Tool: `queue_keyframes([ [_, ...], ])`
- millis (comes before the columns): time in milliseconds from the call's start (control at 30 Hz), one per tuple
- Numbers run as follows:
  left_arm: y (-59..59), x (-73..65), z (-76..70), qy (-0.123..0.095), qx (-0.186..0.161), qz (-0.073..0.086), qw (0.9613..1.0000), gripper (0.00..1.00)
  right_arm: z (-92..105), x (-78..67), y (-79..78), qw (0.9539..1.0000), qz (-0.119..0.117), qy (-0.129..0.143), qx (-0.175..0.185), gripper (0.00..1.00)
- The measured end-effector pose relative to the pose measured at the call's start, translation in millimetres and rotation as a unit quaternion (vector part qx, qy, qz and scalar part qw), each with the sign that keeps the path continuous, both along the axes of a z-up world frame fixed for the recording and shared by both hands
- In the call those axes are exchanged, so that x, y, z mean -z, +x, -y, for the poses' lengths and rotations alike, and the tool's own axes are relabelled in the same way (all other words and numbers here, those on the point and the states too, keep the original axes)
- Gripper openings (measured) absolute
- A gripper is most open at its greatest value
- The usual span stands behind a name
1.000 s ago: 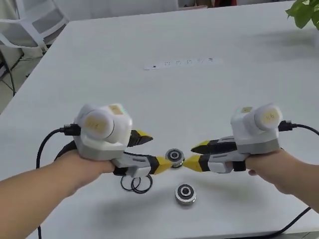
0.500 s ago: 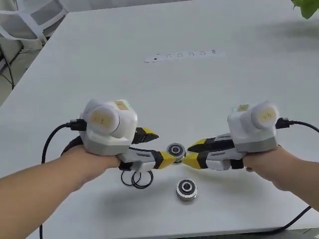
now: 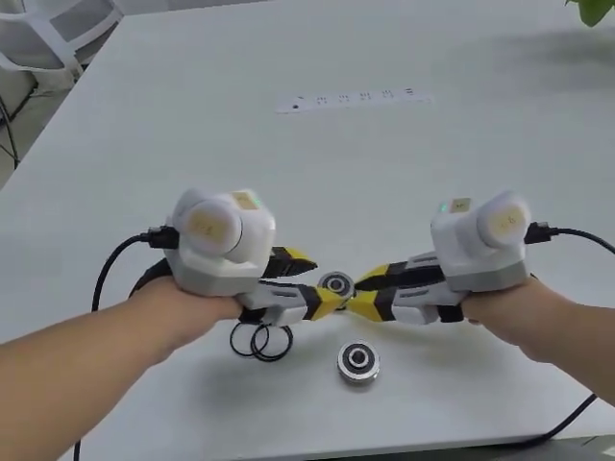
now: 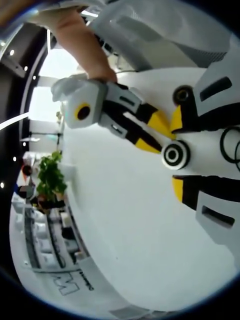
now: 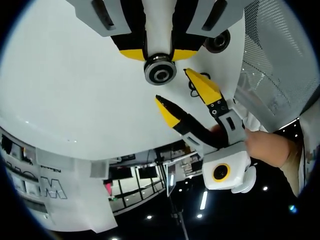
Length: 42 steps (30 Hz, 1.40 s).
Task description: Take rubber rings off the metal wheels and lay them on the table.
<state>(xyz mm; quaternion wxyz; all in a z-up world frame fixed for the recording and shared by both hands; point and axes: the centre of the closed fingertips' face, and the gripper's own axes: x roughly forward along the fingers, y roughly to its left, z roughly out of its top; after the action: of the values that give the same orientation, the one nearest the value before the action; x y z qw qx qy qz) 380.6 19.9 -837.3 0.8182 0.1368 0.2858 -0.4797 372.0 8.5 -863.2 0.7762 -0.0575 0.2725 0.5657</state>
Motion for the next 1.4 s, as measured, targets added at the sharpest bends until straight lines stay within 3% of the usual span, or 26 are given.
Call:
queue_keyframes([
  [567, -1.8, 9.8, 6.8, 0.010, 0.009, -0.005, 0.9999, 0.23, 2.6, 1.0, 0.3, 1.0000, 0.001, 0.004, 0.005, 0.10],
  [600, 0.4, 9.4, 7.0, 0.010, 0.010, 0.003, 0.9999, 0.22, 2.7, 1.1, 0.6, 1.0000, 0.001, 0.004, 0.005, 0.10],
  [633, -0.5, 10.3, 6.5, 0.011, 0.008, -0.002, 0.9999, 0.21, 2.7, 1.2, 0.7, 1.0000, 0.001, 0.005, 0.005, 0.10],
  [833, 0.1, 12.2, 6.9, 0.016, 0.006, 0.003, 0.9999, 0.18, 3.1, 1.4, 2.5, 0.9999, 0.000, 0.006, 0.011, 0.07],
  [900, 1.4, 11.8, 7.2, 0.019, 0.010, 0.016, 0.9996, 0.17, 3.7, 1.7, 3.2, 0.9999, -0.001, 0.007, 0.014, 0.06],
  [1233, 2.5, 11.2, 7.3, 0.010, 0.001, 0.022, 0.9997, 0.16, 3.0, 0.3, 2.1, 0.9991, -0.019, 0.018, 0.032, 0.01],
  [1400, 3.2, 11.0, 7.1, 0.012, -0.001, 0.027, 0.9996, 0.15, 2.9, -0.3, 1.8, 0.9973, -0.045, 0.029, 0.050, 0.00],
])
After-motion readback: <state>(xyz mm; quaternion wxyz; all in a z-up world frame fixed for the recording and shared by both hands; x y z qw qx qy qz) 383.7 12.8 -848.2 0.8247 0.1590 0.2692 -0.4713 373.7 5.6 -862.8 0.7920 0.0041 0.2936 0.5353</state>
